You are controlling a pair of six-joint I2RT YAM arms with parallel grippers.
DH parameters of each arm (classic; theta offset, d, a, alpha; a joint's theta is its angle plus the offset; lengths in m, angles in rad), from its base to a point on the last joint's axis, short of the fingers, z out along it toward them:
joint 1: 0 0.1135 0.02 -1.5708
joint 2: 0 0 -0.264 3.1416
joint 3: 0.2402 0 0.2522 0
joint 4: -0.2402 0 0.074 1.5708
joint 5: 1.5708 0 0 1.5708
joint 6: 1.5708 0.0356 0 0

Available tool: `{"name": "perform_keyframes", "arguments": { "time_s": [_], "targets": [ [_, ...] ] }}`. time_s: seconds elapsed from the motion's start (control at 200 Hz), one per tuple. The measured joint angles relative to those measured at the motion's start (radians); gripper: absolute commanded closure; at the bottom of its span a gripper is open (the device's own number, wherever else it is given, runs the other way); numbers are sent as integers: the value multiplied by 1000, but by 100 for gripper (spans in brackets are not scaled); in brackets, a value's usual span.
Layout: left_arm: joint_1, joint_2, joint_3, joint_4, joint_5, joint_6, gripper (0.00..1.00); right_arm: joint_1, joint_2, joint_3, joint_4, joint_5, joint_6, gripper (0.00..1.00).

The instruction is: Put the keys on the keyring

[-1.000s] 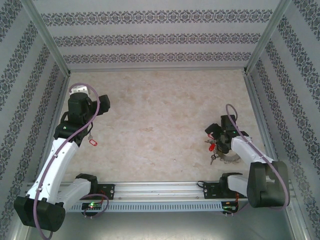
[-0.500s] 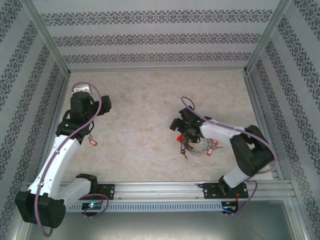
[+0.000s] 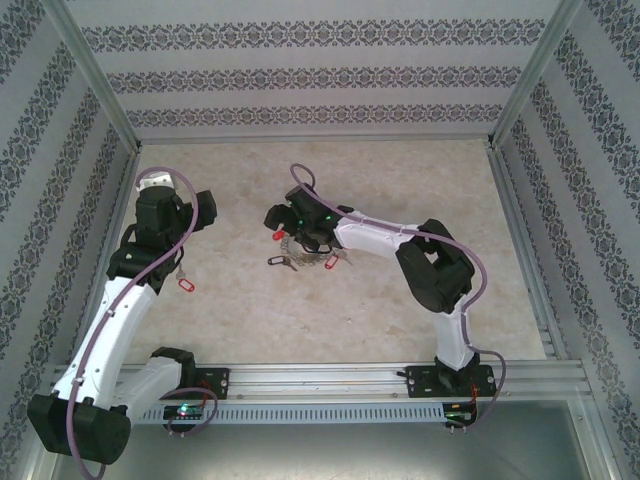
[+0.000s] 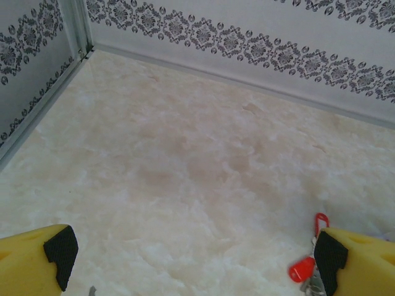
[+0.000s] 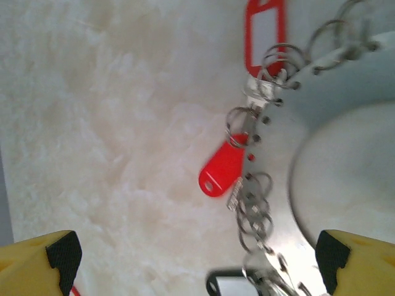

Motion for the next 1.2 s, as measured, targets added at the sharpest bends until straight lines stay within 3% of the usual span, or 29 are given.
{"name": "perform_keyframes", "arguments": {
  "time_s": [0.13, 0.41, 0.54, 0.66, 1.199],
  "targets": [
    [0, 0, 0, 0, 0, 0, 1, -7, -121, -108, -10, 40, -72, 4],
    [8, 0, -3, 0, 8, -3, 1, 9, -366, -314, -35, 55, -296, 39],
    [13, -3, -5, 0, 8, -3, 1, 22, -359, -357, -27, 36, -331, 57],
    [13, -8, -5, 1, 8, -3, 1, 26, -311, -367, -18, 23, -343, 68],
    [13, -43, -30, 6, 26, -9, 1, 26, -167, -287, -18, 28, -379, 85]
  ]
}}
